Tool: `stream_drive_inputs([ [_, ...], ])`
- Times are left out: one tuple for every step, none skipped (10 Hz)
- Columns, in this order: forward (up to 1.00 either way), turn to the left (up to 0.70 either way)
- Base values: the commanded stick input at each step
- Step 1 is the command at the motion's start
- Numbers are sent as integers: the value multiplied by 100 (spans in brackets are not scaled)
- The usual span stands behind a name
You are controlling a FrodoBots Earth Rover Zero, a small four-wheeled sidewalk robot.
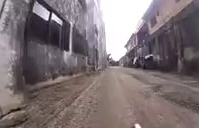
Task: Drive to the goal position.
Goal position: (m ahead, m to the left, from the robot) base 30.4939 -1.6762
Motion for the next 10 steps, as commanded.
stream_drive_inputs([
  [100,0],
  [100,-12],
  [100,-27],
  [100,-27],
  [100,-27],
  [100,-27],
  [100,-27],
  [100,-27],
  [100,-18],
  [100,-5],
])
